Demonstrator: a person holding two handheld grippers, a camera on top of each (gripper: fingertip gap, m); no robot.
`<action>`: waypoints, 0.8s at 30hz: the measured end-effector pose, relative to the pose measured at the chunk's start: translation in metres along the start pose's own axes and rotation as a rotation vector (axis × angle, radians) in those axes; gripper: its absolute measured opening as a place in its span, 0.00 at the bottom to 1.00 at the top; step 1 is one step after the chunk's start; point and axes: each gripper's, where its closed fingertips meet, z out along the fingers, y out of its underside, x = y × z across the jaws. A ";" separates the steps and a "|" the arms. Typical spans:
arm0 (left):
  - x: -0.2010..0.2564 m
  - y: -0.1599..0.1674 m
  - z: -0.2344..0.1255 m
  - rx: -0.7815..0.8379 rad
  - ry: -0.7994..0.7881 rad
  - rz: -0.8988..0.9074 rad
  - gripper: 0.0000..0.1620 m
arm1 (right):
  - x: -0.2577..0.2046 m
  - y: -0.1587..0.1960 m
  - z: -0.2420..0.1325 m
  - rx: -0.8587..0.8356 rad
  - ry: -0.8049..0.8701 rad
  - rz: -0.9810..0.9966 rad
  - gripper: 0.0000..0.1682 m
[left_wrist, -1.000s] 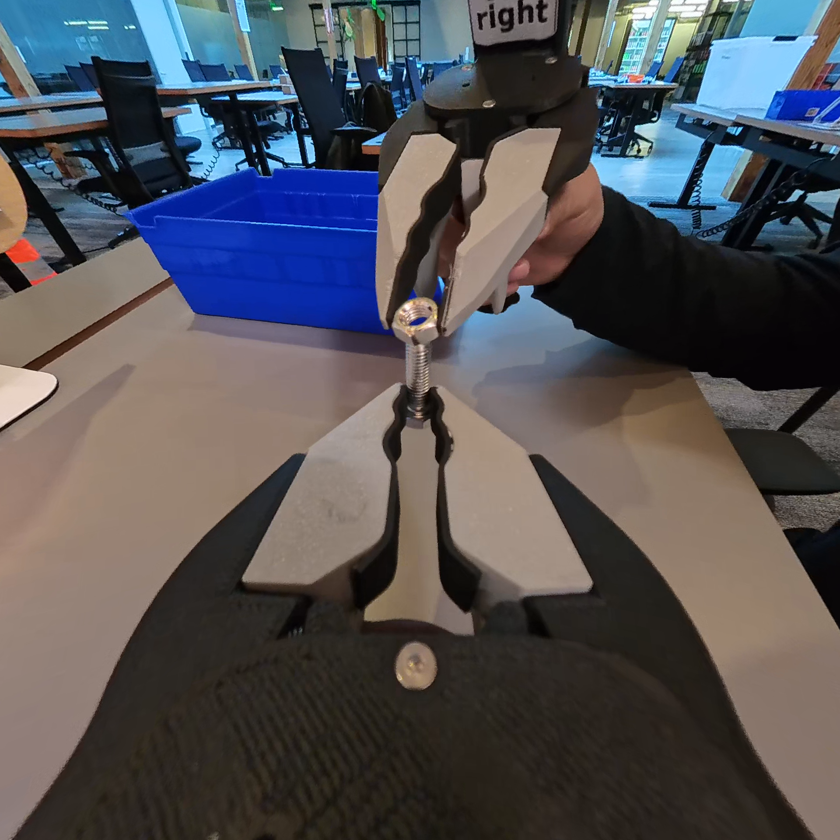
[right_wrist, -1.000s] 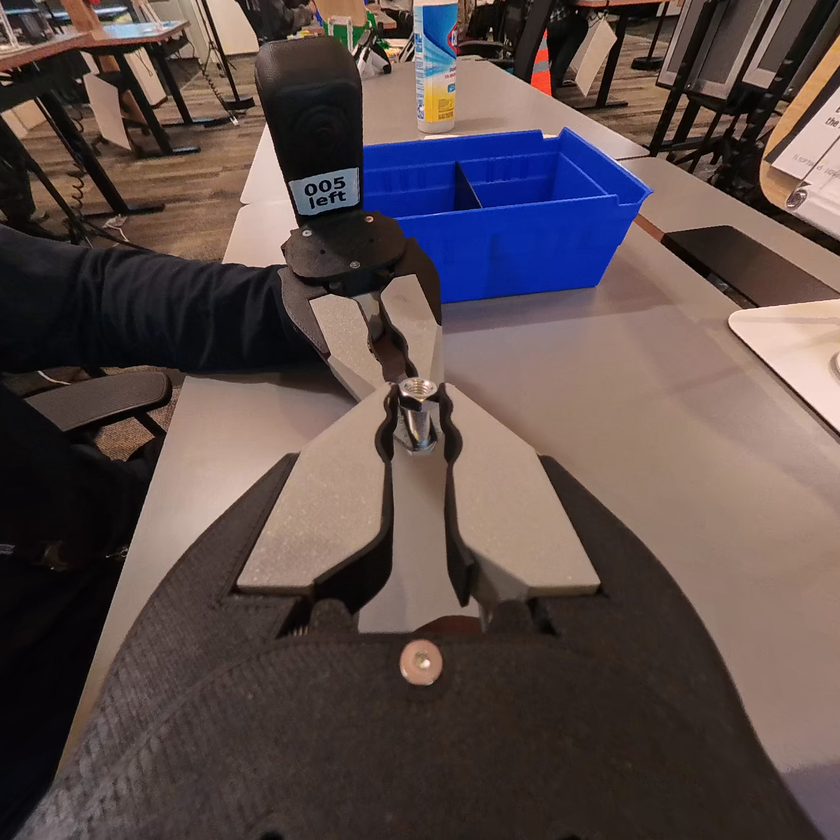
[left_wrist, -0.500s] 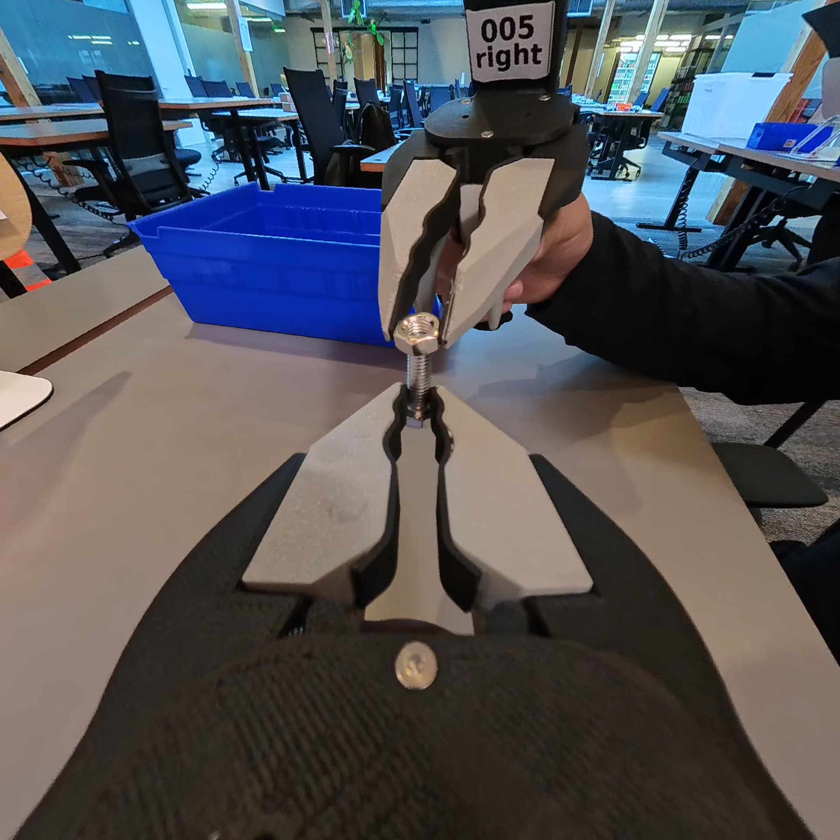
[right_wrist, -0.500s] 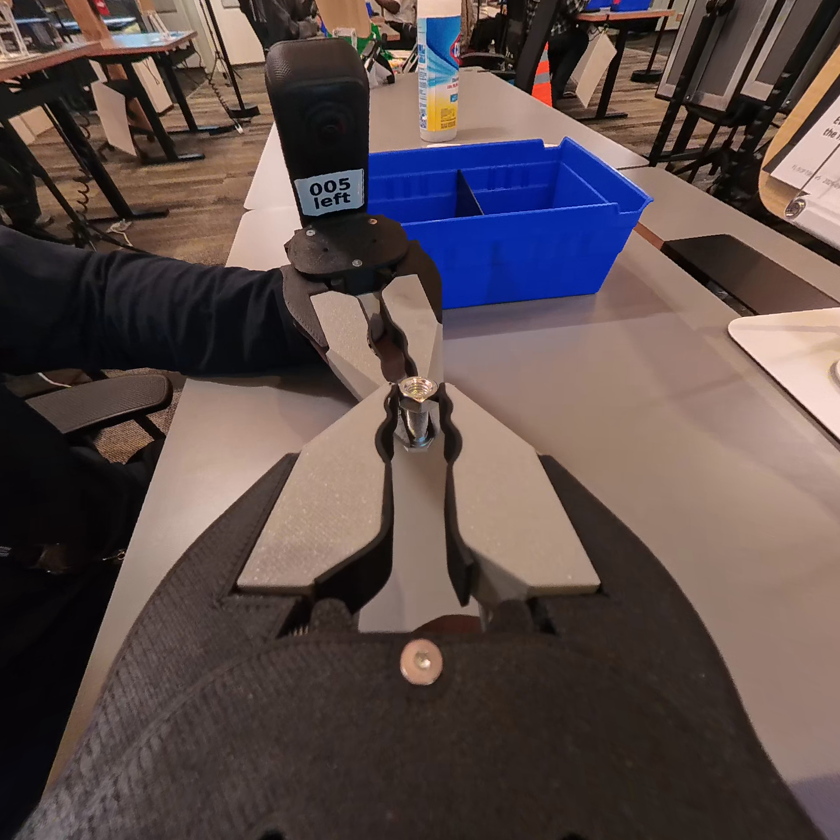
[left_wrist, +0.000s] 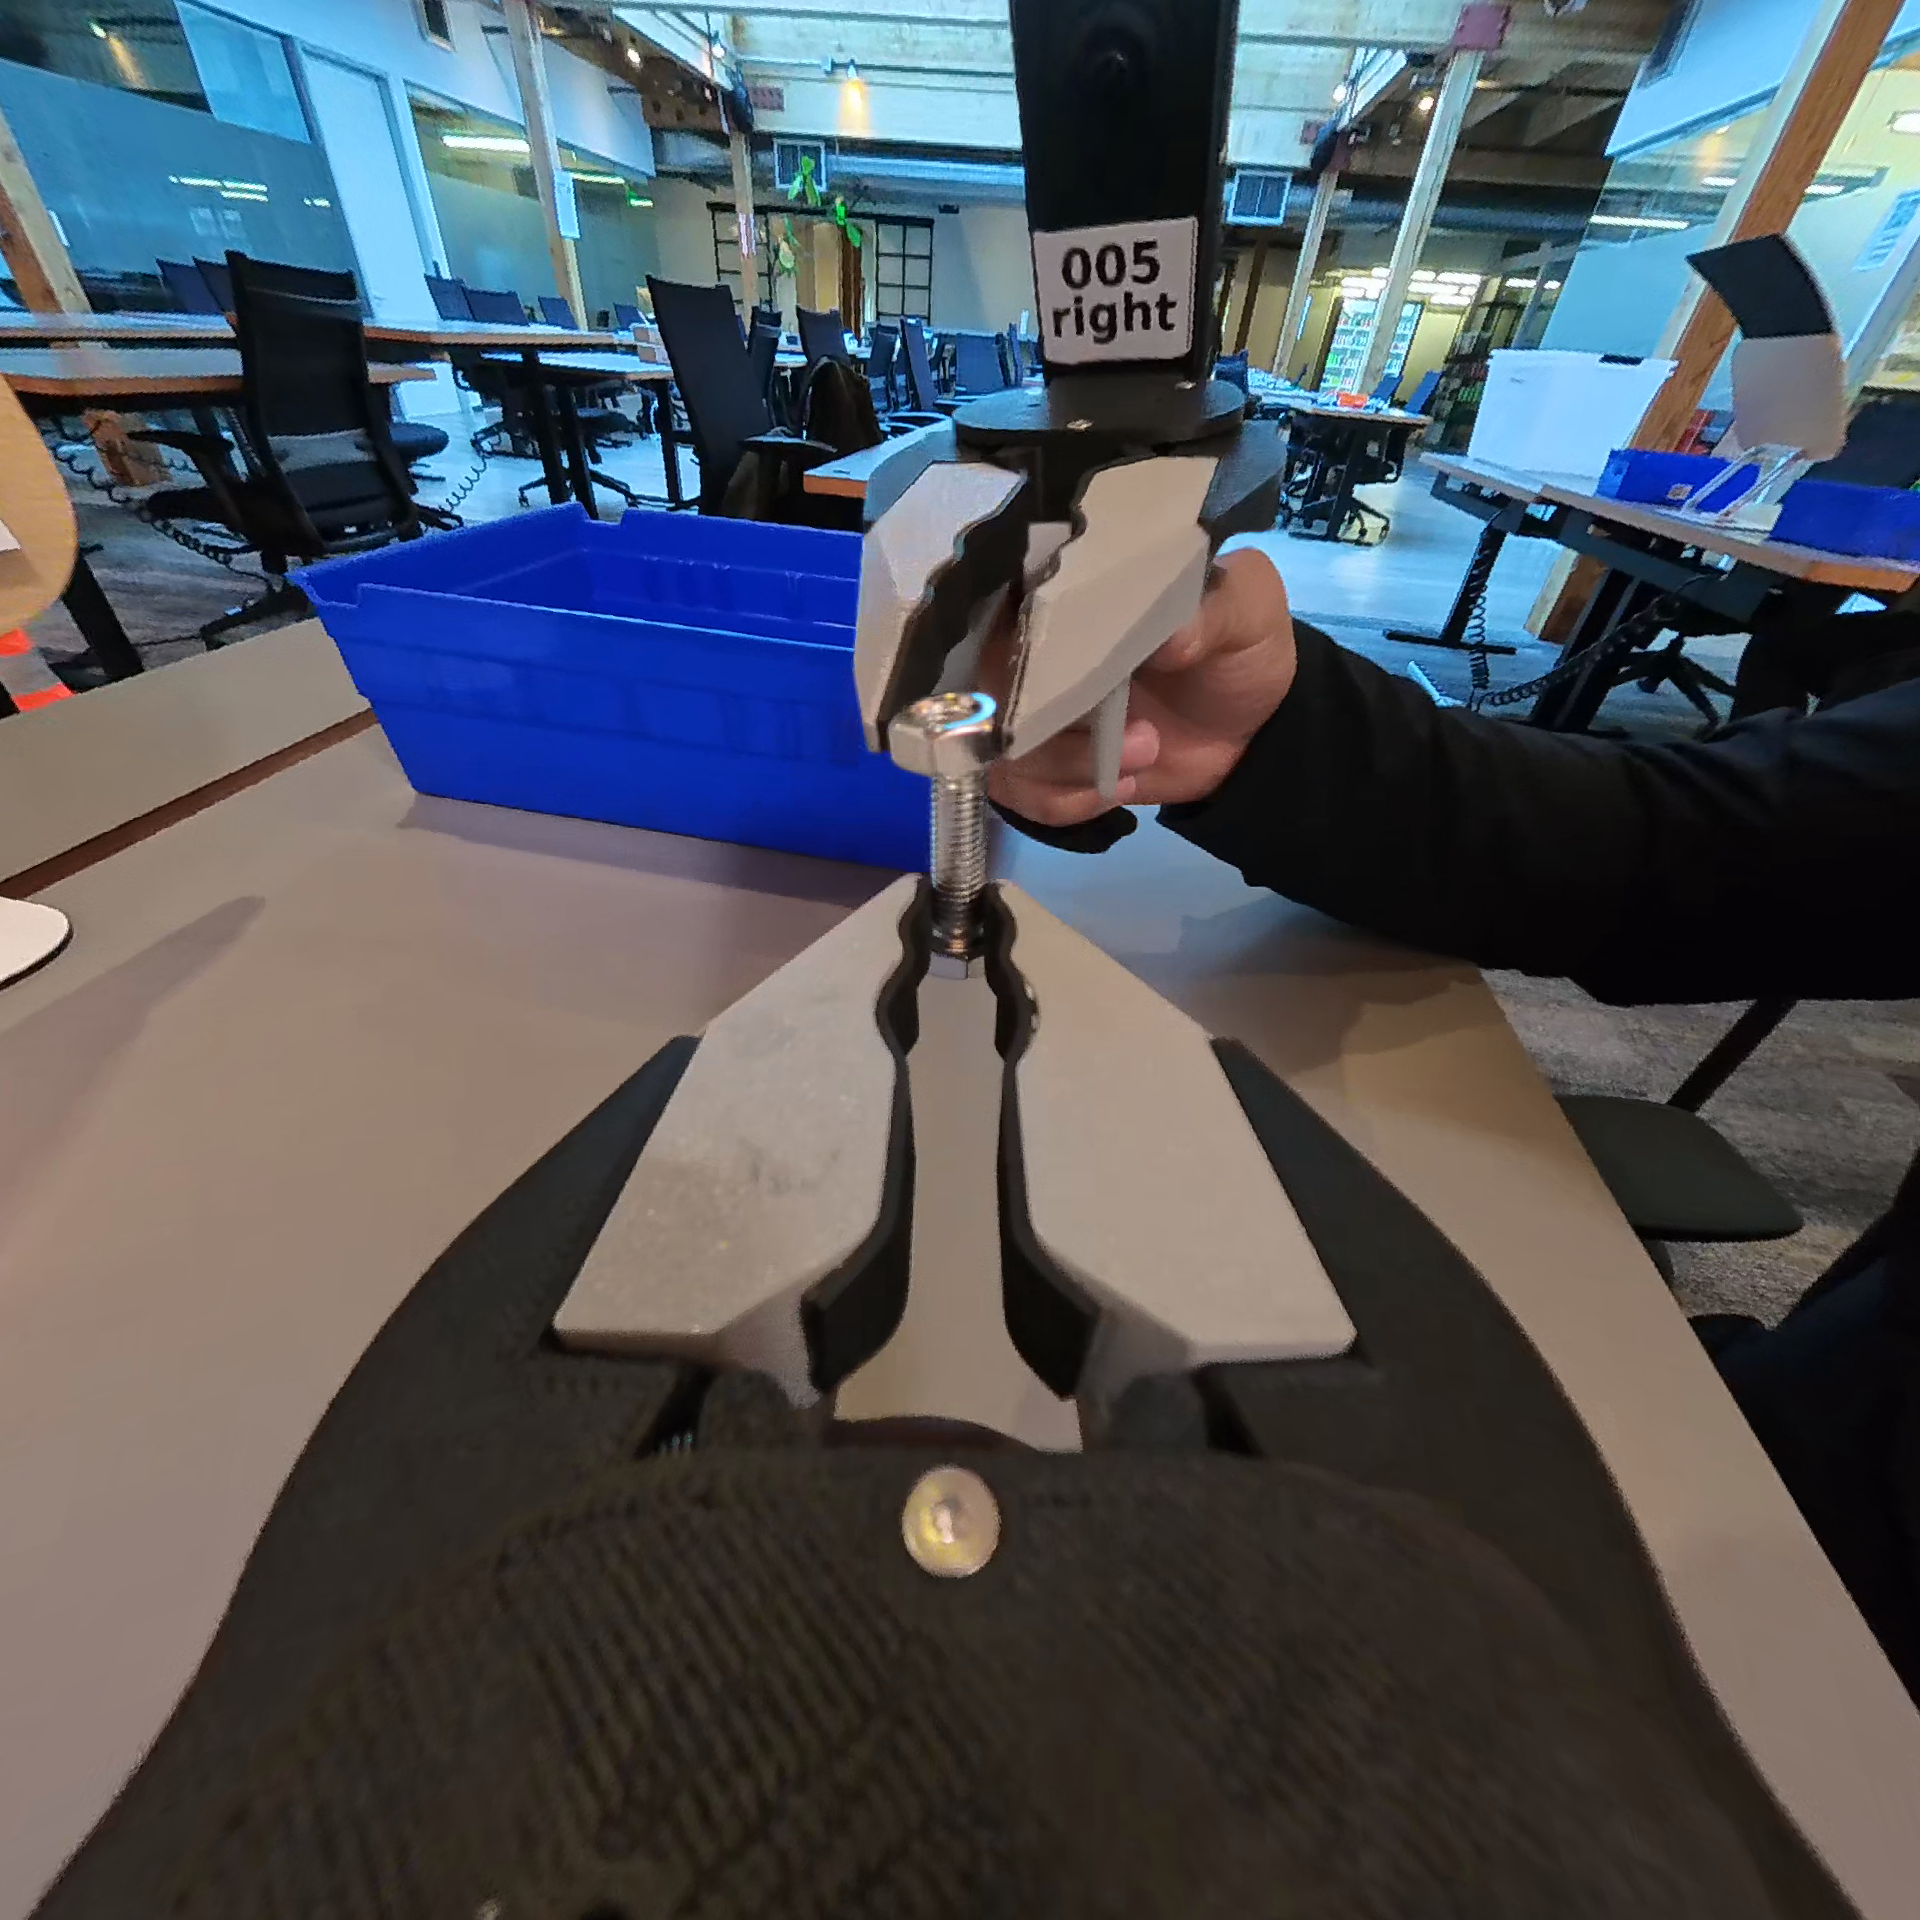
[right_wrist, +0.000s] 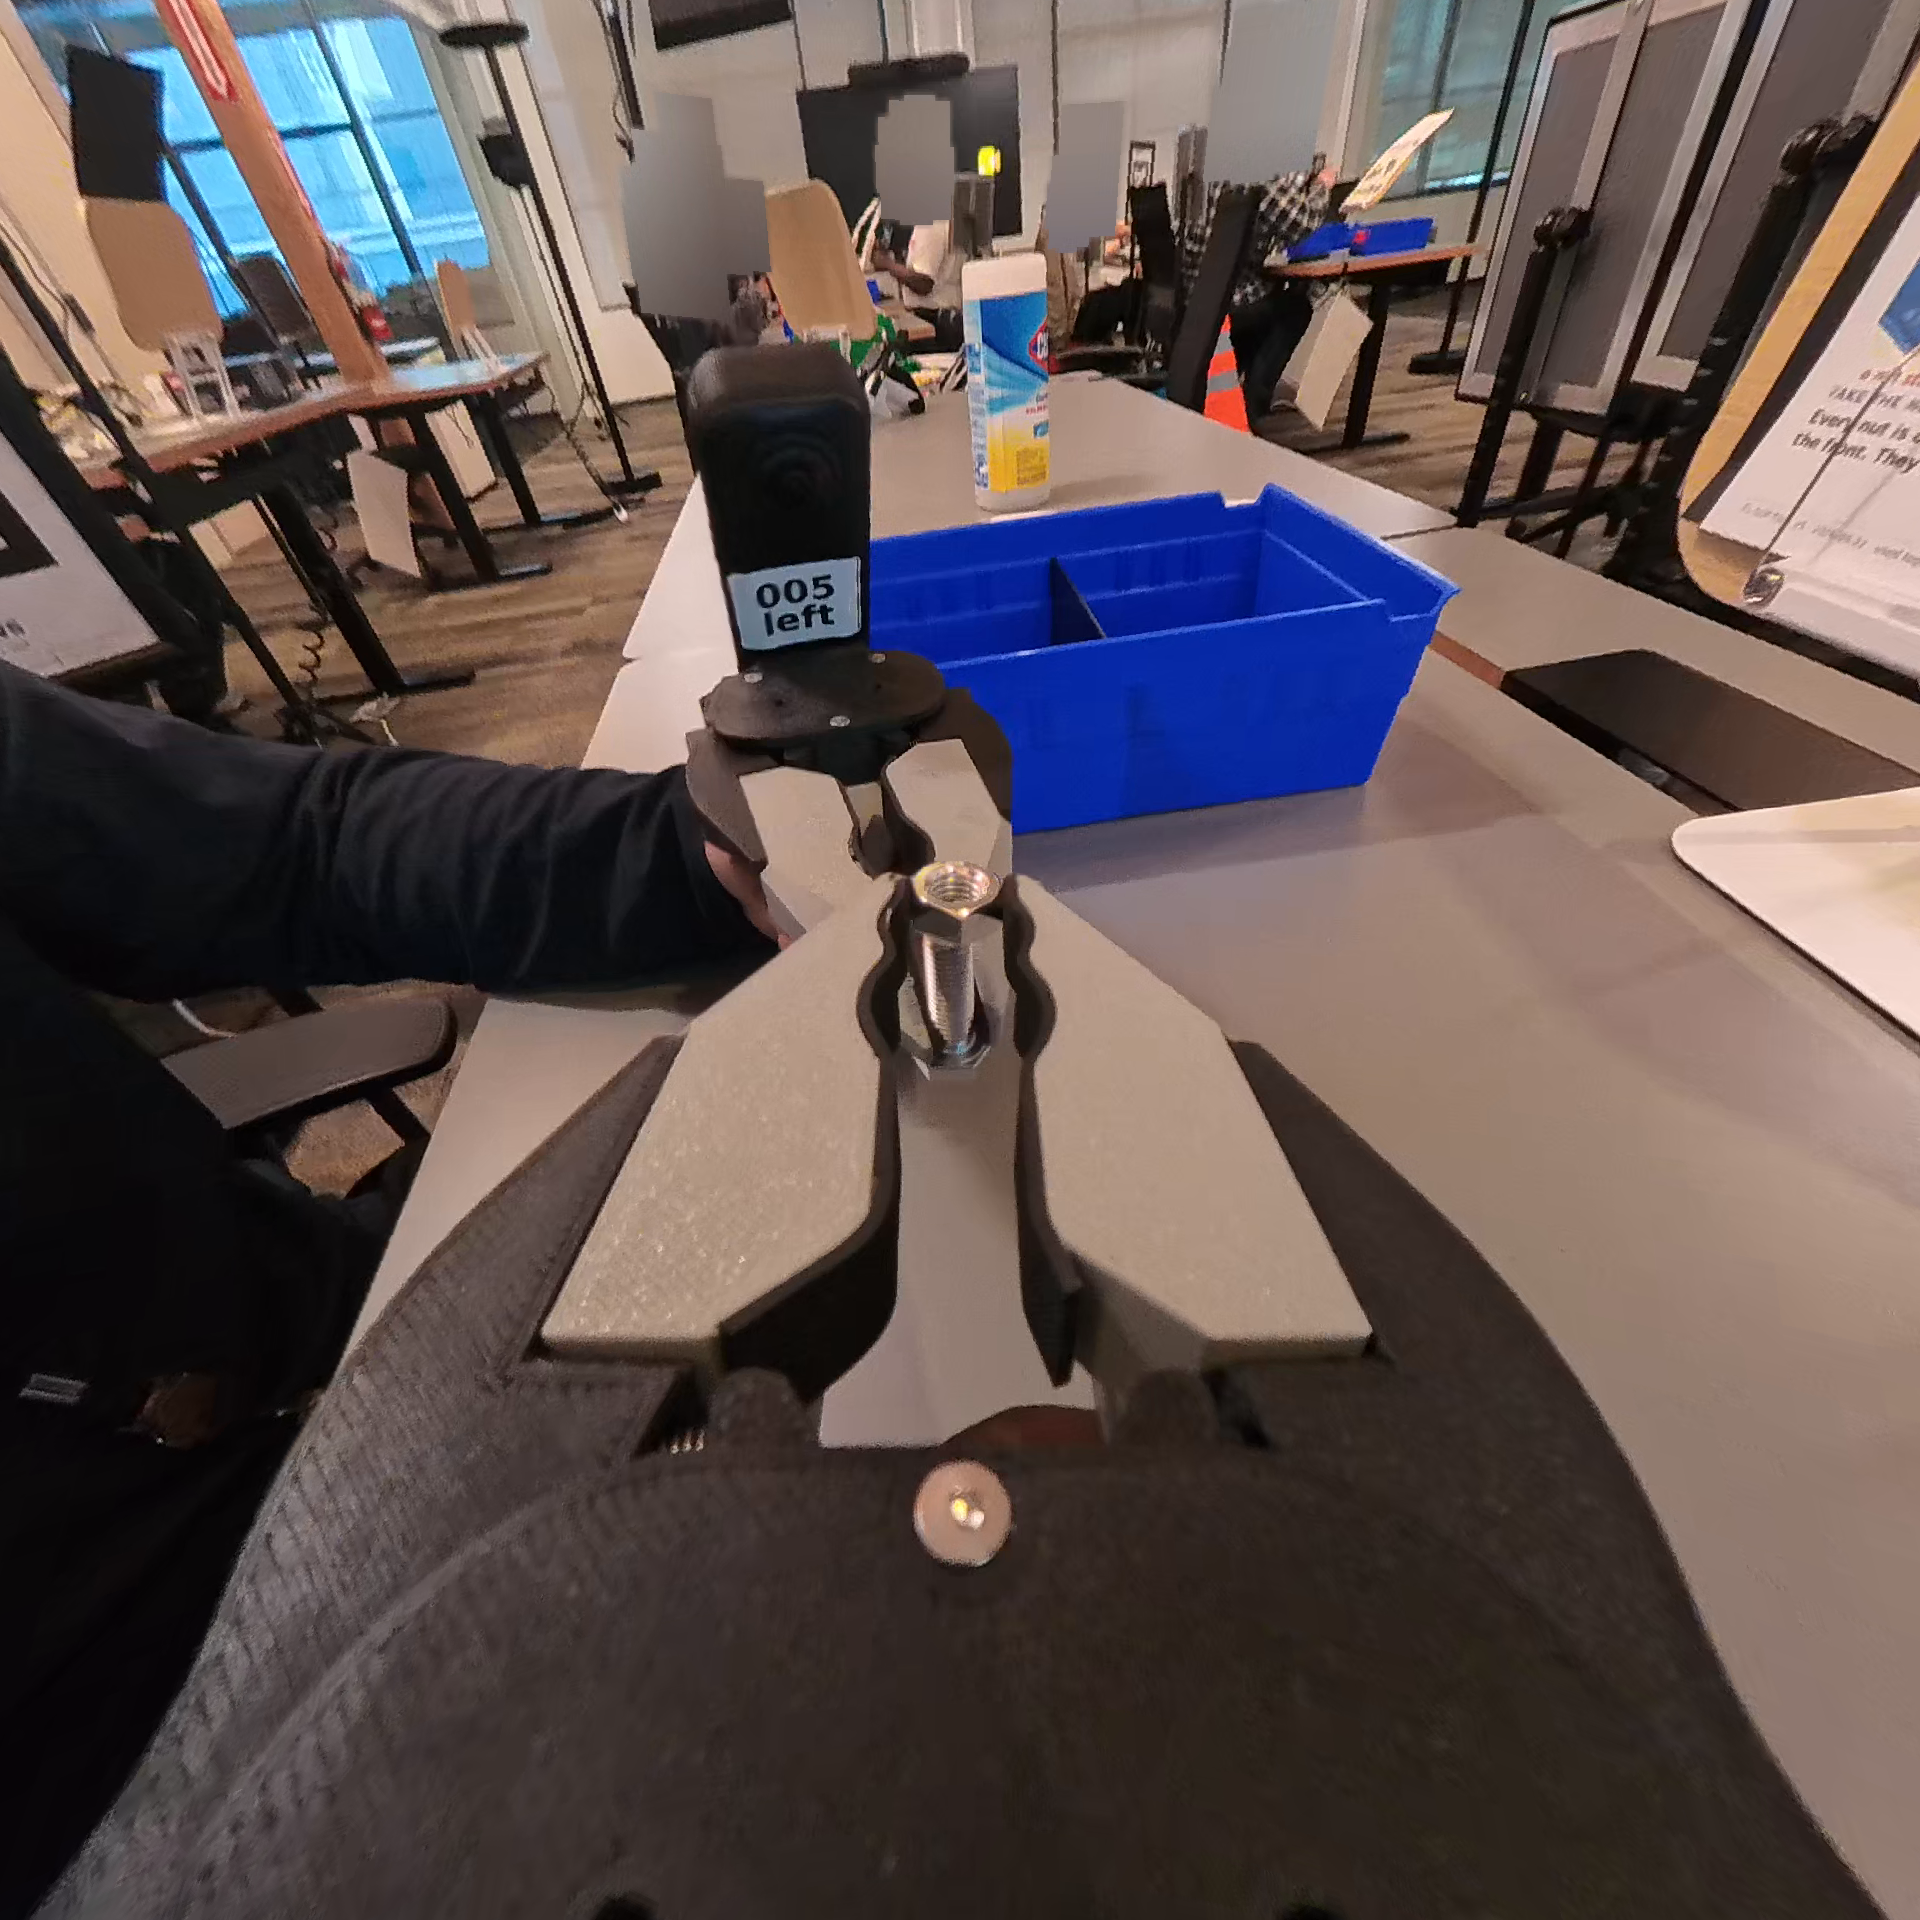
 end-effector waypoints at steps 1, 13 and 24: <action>-0.001 -0.001 0.000 0.004 -0.003 -0.005 0.04 | 0.001 -0.002 -0.001 0.014 0.004 0.003 0.08; -0.006 -0.002 -0.002 0.014 -0.020 -0.025 0.04 | 0.004 0.001 0.001 0.000 0.020 -0.001 0.08; -0.006 -0.001 -0.001 0.002 -0.026 -0.020 0.04 | 0.004 0.005 0.003 -0.024 0.031 -0.013 0.08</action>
